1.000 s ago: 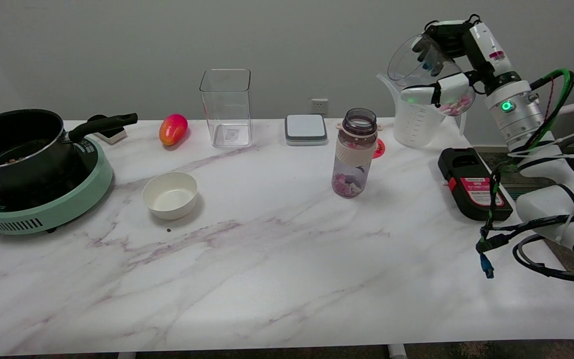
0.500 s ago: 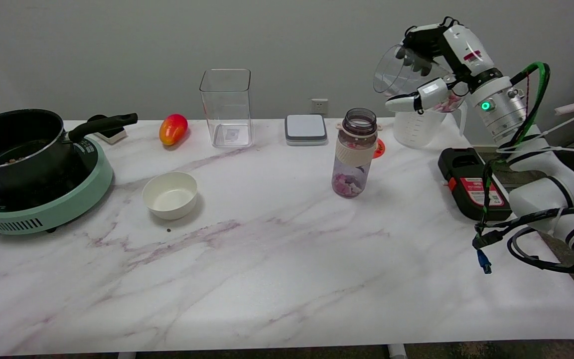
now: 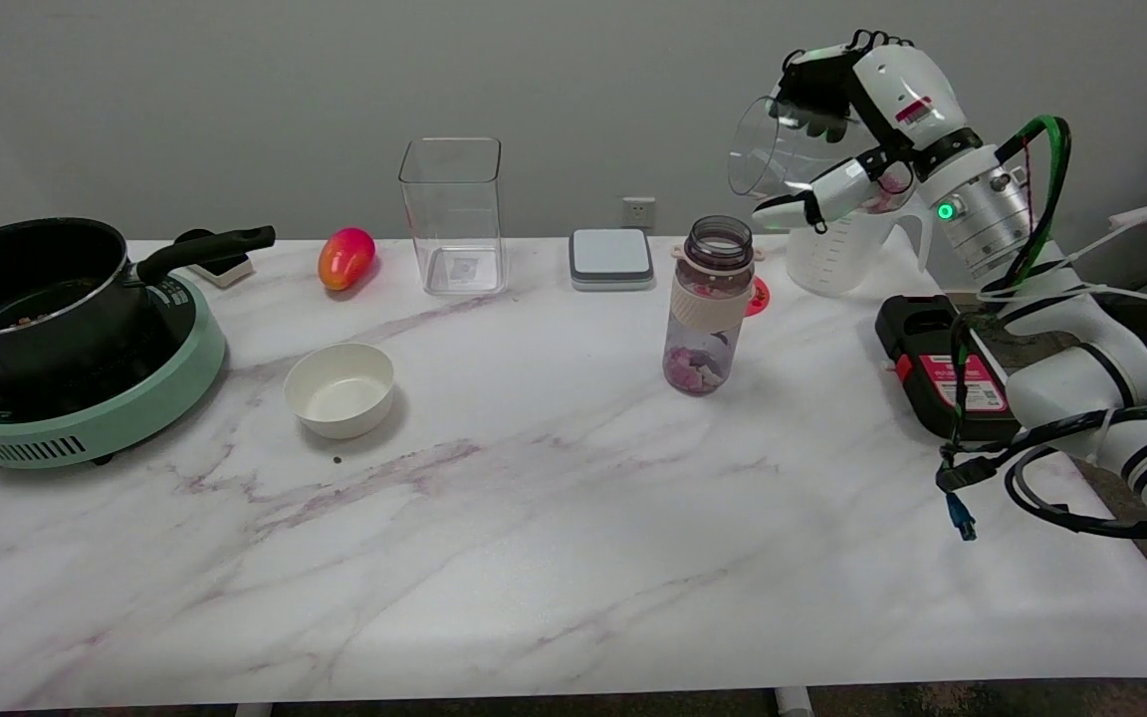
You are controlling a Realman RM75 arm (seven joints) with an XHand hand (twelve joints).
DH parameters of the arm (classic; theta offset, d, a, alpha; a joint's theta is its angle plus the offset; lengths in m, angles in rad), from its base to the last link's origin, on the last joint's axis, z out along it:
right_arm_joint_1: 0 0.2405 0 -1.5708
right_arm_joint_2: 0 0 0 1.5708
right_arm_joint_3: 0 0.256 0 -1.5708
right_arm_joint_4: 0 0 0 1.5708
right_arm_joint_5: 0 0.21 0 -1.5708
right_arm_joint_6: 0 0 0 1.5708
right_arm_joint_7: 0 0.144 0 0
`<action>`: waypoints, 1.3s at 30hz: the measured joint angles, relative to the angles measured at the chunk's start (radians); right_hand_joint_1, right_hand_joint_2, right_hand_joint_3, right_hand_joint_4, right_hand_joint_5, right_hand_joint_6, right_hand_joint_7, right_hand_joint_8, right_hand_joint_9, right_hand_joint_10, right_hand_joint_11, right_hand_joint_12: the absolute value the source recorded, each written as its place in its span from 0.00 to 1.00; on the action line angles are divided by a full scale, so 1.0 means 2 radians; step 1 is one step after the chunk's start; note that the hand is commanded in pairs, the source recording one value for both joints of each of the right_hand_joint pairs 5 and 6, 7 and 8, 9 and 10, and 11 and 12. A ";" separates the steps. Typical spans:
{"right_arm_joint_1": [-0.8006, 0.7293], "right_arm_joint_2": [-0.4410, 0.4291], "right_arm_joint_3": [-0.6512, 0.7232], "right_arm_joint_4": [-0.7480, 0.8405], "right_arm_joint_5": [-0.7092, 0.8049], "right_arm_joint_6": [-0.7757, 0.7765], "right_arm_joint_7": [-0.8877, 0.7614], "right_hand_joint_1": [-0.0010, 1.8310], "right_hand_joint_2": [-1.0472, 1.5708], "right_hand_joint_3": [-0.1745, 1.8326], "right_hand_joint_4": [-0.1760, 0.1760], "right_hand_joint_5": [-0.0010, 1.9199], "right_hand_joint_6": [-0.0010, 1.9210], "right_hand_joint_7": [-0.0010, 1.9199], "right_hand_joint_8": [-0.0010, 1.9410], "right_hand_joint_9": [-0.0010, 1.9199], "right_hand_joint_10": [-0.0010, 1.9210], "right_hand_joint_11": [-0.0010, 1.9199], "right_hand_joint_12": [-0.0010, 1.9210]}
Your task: Pour the contents of the measuring cup into the bottle.
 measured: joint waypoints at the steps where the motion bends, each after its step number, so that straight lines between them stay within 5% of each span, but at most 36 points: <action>1: 0.000 0.000 -0.001 0.001 -0.002 0.000 -0.004 0.74 0.86 0.35 0.50 0.87 0.87 0.95 0.93 0.91 0.91 0.71 0.71; 39: -0.023 0.001 0.014 0.016 -0.054 0.022 -0.078 0.74 0.86 0.34 0.50 0.89 0.88 0.94 0.93 0.91 0.91 0.71 0.70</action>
